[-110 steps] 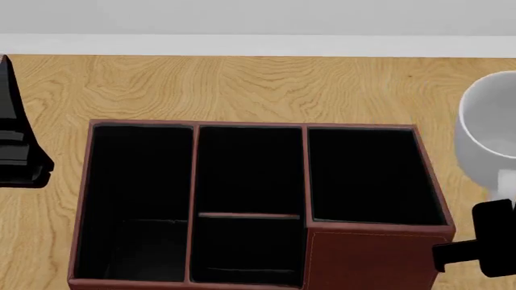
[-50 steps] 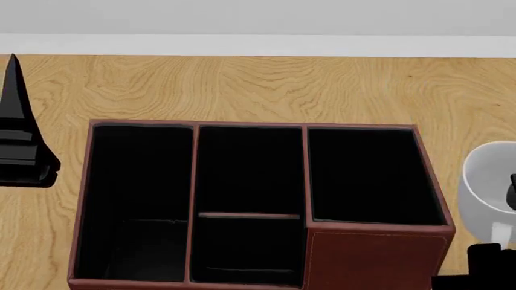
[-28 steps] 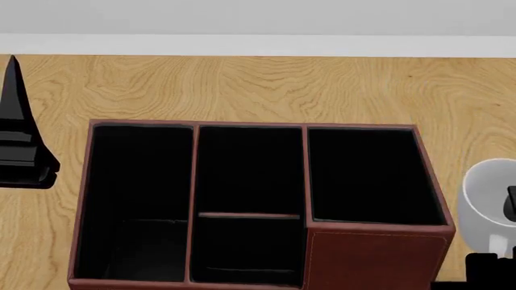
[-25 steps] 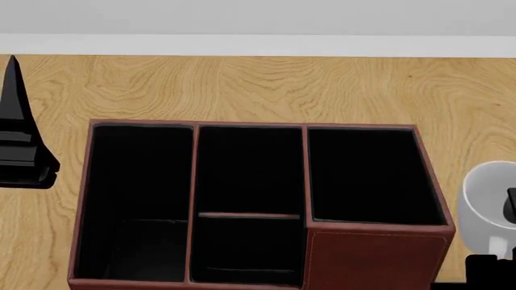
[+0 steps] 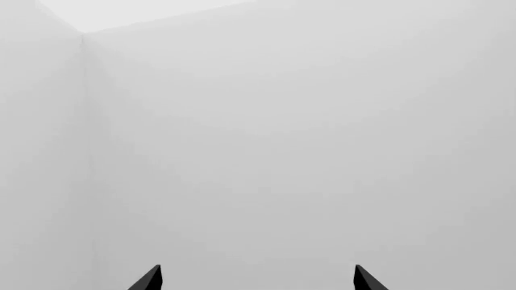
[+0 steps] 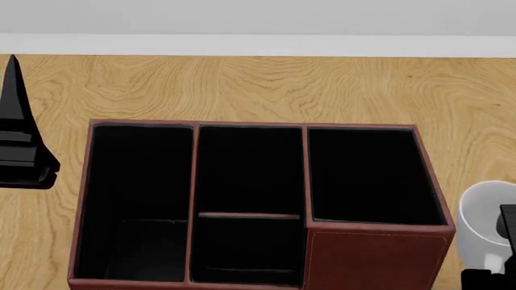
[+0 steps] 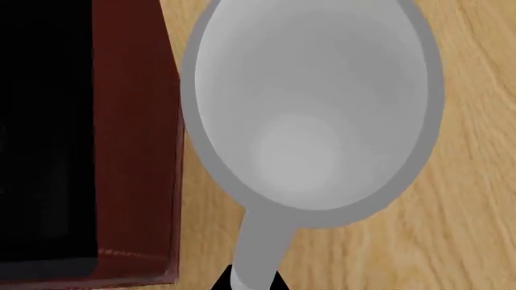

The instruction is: Pick up the white mug and place it to the right of the caddy.

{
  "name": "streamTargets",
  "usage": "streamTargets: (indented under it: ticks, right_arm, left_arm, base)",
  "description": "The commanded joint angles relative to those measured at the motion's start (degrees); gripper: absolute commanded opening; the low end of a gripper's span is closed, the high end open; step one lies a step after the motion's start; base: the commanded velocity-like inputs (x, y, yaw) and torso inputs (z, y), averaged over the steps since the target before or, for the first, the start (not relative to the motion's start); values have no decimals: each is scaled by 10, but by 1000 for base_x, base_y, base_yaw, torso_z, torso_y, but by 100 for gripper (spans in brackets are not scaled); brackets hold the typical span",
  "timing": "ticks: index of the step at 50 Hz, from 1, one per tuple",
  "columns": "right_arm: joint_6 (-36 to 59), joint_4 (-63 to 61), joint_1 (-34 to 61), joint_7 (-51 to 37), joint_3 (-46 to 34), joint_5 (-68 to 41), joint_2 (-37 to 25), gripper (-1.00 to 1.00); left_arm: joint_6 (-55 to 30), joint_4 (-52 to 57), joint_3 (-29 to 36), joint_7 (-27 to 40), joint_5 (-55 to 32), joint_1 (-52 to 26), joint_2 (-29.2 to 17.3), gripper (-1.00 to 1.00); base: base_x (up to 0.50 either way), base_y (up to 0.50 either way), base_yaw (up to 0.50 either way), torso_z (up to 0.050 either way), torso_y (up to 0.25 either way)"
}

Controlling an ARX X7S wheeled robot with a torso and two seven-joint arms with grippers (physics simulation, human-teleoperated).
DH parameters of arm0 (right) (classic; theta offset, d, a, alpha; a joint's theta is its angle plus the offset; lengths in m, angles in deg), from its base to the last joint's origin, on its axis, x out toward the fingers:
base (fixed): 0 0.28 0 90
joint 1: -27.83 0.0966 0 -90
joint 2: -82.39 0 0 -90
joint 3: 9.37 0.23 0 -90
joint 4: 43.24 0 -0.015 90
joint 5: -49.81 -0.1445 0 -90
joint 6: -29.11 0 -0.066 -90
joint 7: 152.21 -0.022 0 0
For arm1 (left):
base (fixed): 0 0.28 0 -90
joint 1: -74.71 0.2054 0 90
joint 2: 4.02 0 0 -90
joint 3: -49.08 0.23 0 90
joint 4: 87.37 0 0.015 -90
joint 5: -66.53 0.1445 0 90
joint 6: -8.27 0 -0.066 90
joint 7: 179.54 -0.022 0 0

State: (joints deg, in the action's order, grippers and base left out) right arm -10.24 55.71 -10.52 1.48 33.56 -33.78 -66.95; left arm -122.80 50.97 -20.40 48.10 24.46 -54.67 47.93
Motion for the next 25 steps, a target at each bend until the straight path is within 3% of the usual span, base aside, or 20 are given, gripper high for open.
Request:
streamTargets:
  ticks: [1, 25]
  right_arm:
    - [-6, 16, -5, 15, -1, 28, 7, -100]
    - [-23, 71, -17, 48, -20, 58, 38, -100]
  left_arm:
    - [-2, 4, 1, 3, -3, -2, -1, 100]
    - [0, 7, -3, 6, -8, -1, -4, 100]
  base:
    - [0, 0, 0, 0, 0]
    - [0, 0, 0, 0, 0]
